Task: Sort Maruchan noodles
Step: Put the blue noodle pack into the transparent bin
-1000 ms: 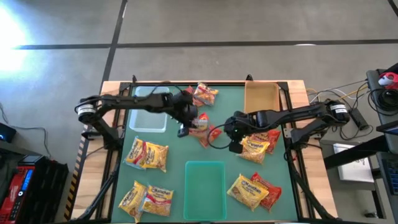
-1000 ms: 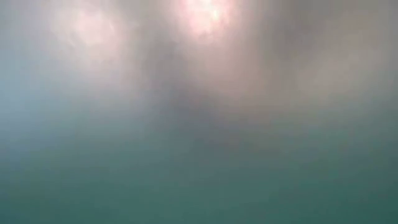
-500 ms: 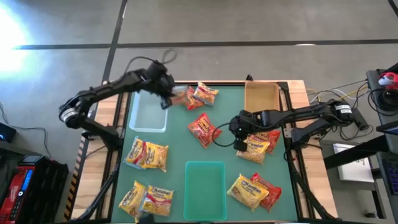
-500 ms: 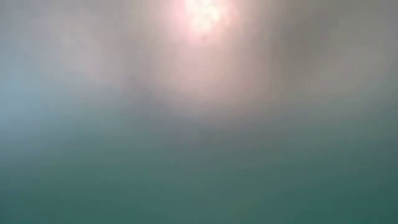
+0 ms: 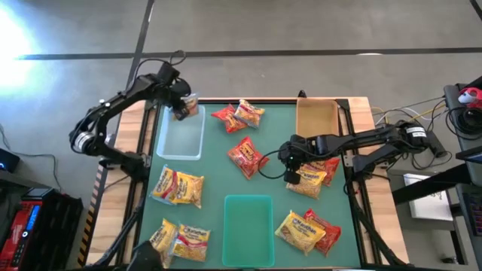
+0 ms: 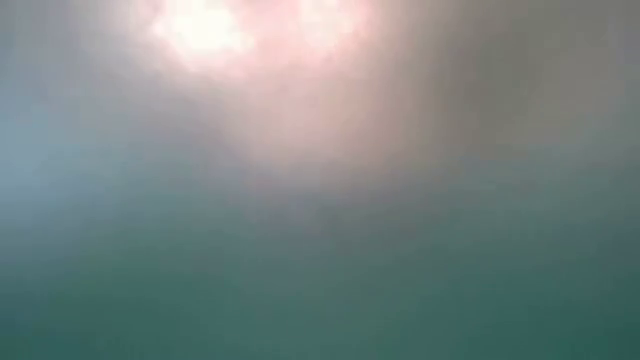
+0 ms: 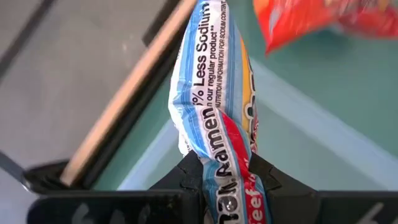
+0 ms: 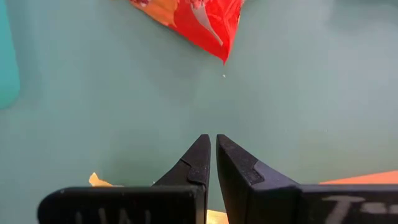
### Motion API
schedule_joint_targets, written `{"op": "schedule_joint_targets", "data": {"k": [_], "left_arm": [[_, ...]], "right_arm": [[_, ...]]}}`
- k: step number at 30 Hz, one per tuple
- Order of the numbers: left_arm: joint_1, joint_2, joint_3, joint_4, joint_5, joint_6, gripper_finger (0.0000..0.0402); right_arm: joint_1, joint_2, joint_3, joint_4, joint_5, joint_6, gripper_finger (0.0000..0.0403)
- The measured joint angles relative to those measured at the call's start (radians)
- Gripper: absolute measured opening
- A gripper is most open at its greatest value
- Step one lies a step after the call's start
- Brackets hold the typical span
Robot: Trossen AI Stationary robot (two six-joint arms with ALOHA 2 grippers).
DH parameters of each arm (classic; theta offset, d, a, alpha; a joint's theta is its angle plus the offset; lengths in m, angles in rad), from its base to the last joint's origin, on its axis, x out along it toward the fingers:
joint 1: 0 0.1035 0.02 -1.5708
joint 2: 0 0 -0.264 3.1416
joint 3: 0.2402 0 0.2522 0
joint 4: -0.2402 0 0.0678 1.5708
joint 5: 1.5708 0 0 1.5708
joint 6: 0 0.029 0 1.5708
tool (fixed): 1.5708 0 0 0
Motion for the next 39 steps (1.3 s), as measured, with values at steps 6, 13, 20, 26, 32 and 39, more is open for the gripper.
{"op": "schedule_joint_targets", "data": {"k": [6, 13, 20, 26, 32, 39], "left_arm": [[0.0, 0.038, -0.055, 0.061, 0.002, 0.034, 0.0038], [0.001, 0.117, -0.063, 0.127, -0.004, 0.027, 0.0044], [0.002, 0.173, -0.063, 0.134, -0.093, -0.001, 0.0083], [0.002, 0.192, -0.063, 0.13, -0.14, -0.005, 0.0128], [0.002, 0.187, -0.059, 0.128, -0.251, -0.005, 0.0161], [0.002, 0.183, -0.047, 0.109, -0.27, -0.017, 0.0173]], "right_arm": [[0.0, 0.0, 0.0, 0.0, 0.0, -0.022, 0.0018], [0.0, 0.0, 0.0, 0.005, 0.0, -0.007, 0.0018], [0.0, 0.0, 0.0, 0.006, 0.0, 0.021, 0.0018], [0.0, 0.0, 0.0, 0.006, 0.001, 0.017, 0.0018], [0.0, 0.0, 0.0, 0.006, 0.008, 0.017, 0.0018], [-0.004, 0.0, 0.0, 0.007, 0.027, 0.005, 0.0018]]}}
